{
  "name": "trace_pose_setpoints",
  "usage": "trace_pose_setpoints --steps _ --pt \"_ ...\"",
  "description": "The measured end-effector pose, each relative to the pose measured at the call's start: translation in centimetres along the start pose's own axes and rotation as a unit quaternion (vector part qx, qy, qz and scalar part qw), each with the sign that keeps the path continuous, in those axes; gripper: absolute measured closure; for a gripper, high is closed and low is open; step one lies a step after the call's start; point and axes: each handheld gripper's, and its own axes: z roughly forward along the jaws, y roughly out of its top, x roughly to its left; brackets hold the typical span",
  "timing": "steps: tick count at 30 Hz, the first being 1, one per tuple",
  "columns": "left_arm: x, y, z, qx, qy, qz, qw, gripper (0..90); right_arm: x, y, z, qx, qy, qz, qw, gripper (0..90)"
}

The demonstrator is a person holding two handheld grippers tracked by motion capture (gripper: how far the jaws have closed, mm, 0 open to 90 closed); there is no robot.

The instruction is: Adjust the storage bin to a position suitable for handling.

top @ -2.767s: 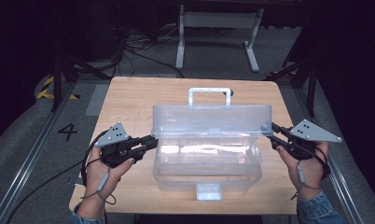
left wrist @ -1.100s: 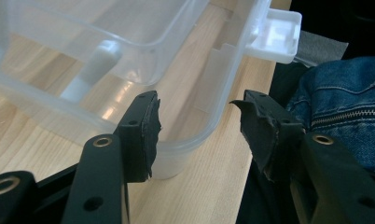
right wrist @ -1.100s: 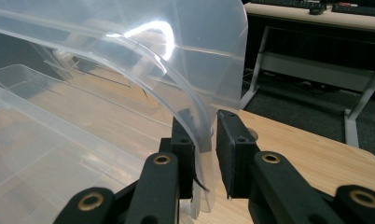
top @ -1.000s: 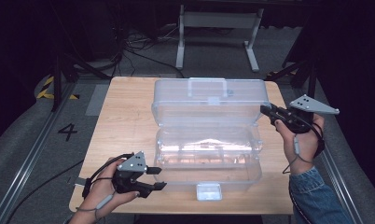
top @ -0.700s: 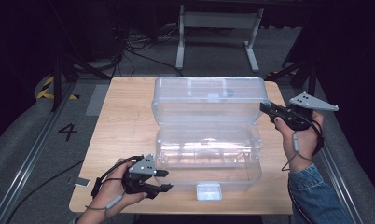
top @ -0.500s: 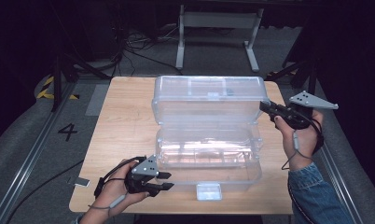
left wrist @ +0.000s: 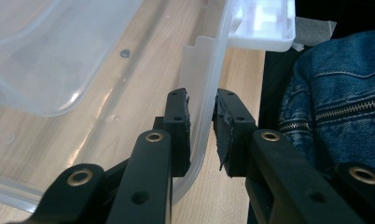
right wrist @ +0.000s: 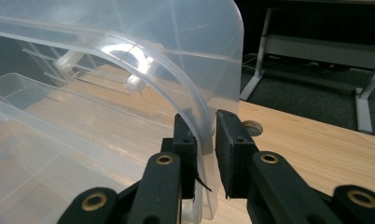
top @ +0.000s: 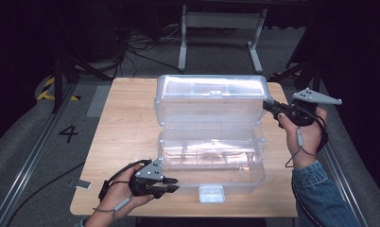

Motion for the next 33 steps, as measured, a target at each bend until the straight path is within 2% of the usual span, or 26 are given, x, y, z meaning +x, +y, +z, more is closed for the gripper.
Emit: trace_pose_setpoints --steps 7,10,21,26,28,33 --pt "0.0 -0.1 0.0 -0.006 -0.003 -0.005 1.0 76.9 -0.5 0.7 0.7 0.014 0.003 0.017 0.9998 79.3" --pt "0.1 -0.2 0.1 -0.011 -0.009 -0.013 0.9998 77.0 -0.8 1.1 1.2 0.019 0.005 0.023 0.9995 79.4" --pt "0.1 -0.2 0.2 -0.014 -0.01 -0.013 0.9998 77.8 -1.5 2.0 2.7 0.035 -0.001 0.044 0.9984 80.0" --pt "0.0 -0.2 0.2 -0.011 -0.008 -0.014 0.9998 77.8 -2.0 2.3 3.4 0.039 0.004 0.055 0.9977 80.1" --pt "0.1 -0.1 0.2 -0.007 -0.006 -0.008 0.9999 77.8 -2.2 2.4 3.7 0.042 0.006 0.062 0.9972 80.2" --pt "-0.1 0.1 0.3 0.002 -0.003 -0.007 1.0 78.1 -2.4 2.8 4.4 0.051 0.0 0.066 0.9965 80.4"
